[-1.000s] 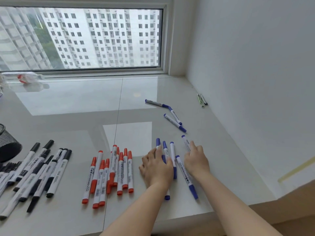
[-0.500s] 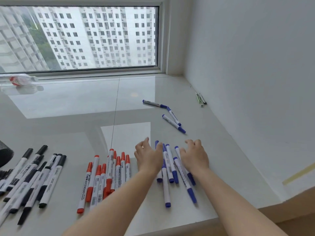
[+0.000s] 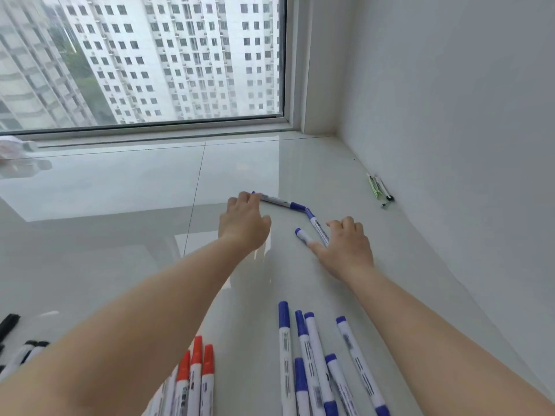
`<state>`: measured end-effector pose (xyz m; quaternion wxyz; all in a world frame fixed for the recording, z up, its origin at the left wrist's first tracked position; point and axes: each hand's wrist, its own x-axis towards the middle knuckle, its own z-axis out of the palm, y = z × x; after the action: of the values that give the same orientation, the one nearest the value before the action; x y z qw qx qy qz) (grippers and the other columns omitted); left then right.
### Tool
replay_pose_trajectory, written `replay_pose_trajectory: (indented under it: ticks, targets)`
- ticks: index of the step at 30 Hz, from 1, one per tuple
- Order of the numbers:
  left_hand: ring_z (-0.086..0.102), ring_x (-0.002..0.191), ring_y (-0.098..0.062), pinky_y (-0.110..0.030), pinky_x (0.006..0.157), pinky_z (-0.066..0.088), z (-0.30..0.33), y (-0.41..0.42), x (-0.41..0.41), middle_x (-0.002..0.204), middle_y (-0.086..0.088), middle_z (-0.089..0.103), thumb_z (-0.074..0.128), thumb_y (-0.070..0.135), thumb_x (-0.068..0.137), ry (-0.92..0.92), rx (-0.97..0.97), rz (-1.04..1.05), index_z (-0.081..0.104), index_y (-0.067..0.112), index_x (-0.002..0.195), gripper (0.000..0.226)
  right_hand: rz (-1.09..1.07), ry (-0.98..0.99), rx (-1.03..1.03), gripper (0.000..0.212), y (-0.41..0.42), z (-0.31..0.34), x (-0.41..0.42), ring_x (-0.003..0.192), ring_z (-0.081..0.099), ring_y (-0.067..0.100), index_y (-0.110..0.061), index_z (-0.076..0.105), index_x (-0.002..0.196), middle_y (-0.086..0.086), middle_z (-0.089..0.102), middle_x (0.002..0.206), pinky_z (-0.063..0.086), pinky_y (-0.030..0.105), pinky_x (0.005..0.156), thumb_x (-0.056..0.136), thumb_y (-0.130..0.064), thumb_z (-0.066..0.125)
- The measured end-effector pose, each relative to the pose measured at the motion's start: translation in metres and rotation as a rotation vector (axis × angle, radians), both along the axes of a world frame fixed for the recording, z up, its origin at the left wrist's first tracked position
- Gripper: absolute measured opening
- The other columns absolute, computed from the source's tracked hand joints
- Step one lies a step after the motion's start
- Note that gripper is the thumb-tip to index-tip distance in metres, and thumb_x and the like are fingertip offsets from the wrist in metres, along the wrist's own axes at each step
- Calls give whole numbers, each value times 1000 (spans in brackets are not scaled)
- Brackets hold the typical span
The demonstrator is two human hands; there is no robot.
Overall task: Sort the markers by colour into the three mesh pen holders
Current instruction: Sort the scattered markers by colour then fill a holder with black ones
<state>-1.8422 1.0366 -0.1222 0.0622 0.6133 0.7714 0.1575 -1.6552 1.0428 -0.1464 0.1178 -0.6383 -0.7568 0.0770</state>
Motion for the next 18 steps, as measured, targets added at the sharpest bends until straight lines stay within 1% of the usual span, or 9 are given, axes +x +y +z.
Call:
replay_pose_trajectory:
  ticks: [2, 5, 8, 10, 12, 14, 15, 18]
  targets:
    - [26, 132, -23, -39, 101, 33, -7, 22, -1, 145, 0, 32, 36, 28, 94, 101, -10, -70, 27, 21, 143, 50, -7, -7, -21, 76, 14, -4, -5, 115, 38, 26, -12, 41, 131, 9, 42, 126, 37, 34, 93, 82, -69, 39]
    - [21, 137, -21, -41, 107, 26, -18, 50, 1, 149, 4, 29, 34, 31, 96, 195, -9, -154, 25, 26, 144, 49, -7, -25, -41, 81, 27, -9, -10, 119, 36, 26, -12, 40, 132, 8, 40, 128, 35, 35, 95, 79, -72, 38]
    - [18, 139, -20, -45, 112, 17, -28, 71, 4, 149, 5, 29, 34, 30, 96, 219, -47, -179, 28, 28, 143, 47, -5, 23, -27, 73, 30, -18, -10, 114, 37, 25, -14, 43, 123, 5, 40, 123, 36, 35, 93, 79, -71, 39]
    - [26, 135, -21, -43, 109, 20, -35, 77, 5, 143, 2, 37, 34, 30, 96, 242, -59, -173, 37, 27, 136, 41, -9, 60, -16, 64, 31, -22, -7, 110, 40, 25, -14, 44, 115, 4, 41, 119, 35, 35, 92, 81, -68, 41]
    - [38, 123, -24, -38, 100, 29, -41, 77, 3, 130, -3, 47, 36, 34, 96, 194, -5, -117, 47, 23, 125, 33, -9, 48, -13, 58, 31, -24, -6, 109, 43, 26, -12, 46, 112, 6, 44, 118, 35, 35, 91, 85, -63, 40]
    - [42, 114, -26, -36, 92, 34, -45, 72, 2, 121, -7, 49, 36, 37, 97, 87, 25, -41, 50, 20, 118, 31, 2, -6, -18, 53, 30, -23, -6, 110, 44, 28, -10, 47, 114, 9, 47, 119, 35, 37, 89, 90, -55, 36]
    - [43, 112, -27, -36, 90, 35, -46, 69, 3, 119, -8, 49, 34, 37, 97, 53, 18, -11, 50, 19, 117, 31, 16, -36, -22, 49, 29, -23, -6, 110, 44, 29, -9, 48, 114, 10, 48, 120, 36, 37, 88, 92, -51, 35]
    - [44, 110, -29, -36, 88, 35, -47, 57, 8, 119, -9, 48, 30, 37, 99, 45, -31, 40, 48, 16, 117, 33, 53, -71, -42, 41, 23, -21, -1, 109, 47, 29, -8, 48, 114, 11, 51, 119, 35, 35, 78, 95, -43, 35]
